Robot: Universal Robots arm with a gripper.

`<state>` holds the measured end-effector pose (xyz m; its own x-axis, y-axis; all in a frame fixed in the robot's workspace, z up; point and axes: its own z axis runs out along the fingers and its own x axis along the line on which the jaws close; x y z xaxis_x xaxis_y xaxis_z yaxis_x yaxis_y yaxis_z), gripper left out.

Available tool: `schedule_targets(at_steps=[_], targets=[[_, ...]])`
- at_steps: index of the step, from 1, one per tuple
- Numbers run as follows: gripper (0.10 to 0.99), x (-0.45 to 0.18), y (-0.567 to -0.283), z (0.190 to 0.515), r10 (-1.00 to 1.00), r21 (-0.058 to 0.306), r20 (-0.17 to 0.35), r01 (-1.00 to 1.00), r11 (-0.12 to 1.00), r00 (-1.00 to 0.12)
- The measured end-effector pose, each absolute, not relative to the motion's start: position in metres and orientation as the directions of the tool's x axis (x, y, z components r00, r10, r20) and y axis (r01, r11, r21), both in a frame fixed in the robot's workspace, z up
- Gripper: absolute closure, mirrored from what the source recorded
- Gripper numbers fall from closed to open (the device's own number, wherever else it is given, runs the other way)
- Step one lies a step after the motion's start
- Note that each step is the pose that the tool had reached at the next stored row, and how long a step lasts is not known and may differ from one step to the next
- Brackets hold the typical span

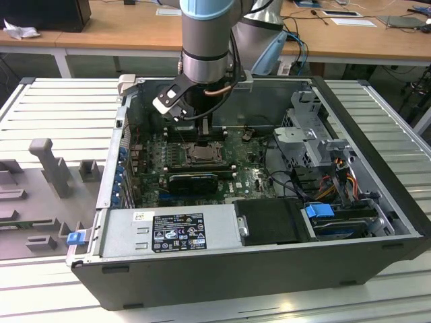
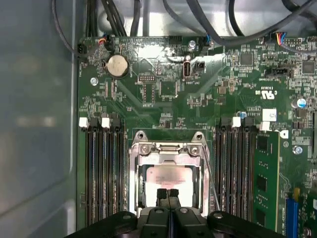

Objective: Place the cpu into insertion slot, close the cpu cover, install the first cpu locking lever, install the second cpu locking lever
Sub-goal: 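Close the cpu cover, then install the first cpu locking lever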

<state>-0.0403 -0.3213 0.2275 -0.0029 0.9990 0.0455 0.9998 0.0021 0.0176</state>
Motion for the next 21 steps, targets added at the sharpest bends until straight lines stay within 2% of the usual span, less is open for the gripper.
schedule_targets(at_steps=[21], targets=[[0.98, -0.043, -0.321, 0.252, 0.999, 0.018, 0.046, 1.0, 0.002, -0.003]])
